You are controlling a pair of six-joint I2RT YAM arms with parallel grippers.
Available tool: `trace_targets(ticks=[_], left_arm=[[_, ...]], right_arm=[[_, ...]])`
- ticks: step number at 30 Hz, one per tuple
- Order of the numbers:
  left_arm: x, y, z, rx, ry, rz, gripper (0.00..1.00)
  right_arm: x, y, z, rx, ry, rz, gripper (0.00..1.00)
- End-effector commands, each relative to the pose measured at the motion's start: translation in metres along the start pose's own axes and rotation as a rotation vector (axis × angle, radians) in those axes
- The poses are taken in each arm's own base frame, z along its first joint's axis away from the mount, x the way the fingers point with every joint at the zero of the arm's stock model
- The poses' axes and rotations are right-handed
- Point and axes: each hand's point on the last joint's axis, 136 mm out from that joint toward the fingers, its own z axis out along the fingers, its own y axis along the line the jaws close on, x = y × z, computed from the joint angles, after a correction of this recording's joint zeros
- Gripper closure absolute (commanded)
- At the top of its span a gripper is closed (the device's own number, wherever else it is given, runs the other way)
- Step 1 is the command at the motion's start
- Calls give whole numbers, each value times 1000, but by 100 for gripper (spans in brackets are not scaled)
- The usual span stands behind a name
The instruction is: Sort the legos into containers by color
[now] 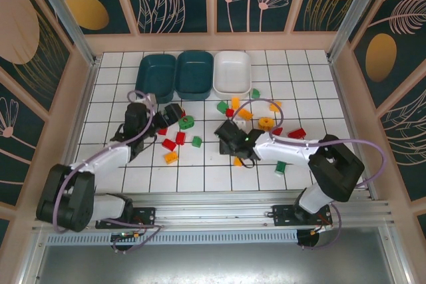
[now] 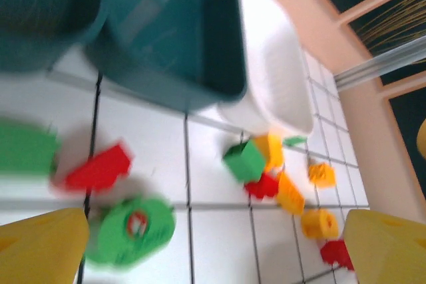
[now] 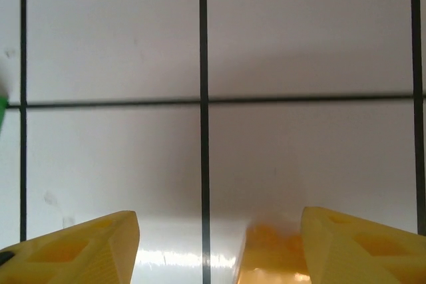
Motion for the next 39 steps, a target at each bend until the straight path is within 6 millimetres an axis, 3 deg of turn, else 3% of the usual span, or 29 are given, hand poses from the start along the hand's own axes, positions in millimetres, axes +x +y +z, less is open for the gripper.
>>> trace_targets(ticks=[1, 6, 13, 23, 27, 32, 35, 39], left_arm=[[-15, -23, -21, 84, -88, 23, 2], [-5, -19, -37, 67, -81, 37, 1], [5, -14, -46, 72, -76, 29, 1], [5, -7, -33, 25, -43, 28, 1], [6, 2, -20, -16, -10, 32, 2], [9, 8, -4, -40, 37, 24, 2], [10, 12, 3, -58, 52, 27, 3], [8, 19, 6, -100, 53, 32, 6]], right_arm=[[20, -13, -2, 65, 8, 96, 34], [39, -15, 3, 134, 24, 87, 35], [34, -37, -10, 230, -64, 109, 36], [36, -45, 4, 173, -22, 136, 38], [38, -42, 15, 123, 8, 134, 53], [20, -40, 17, 97, -12, 127, 76], [-2, -34, 8, 82, -61, 102, 80], [-65, -29, -8, 55, -175, 83, 82]])
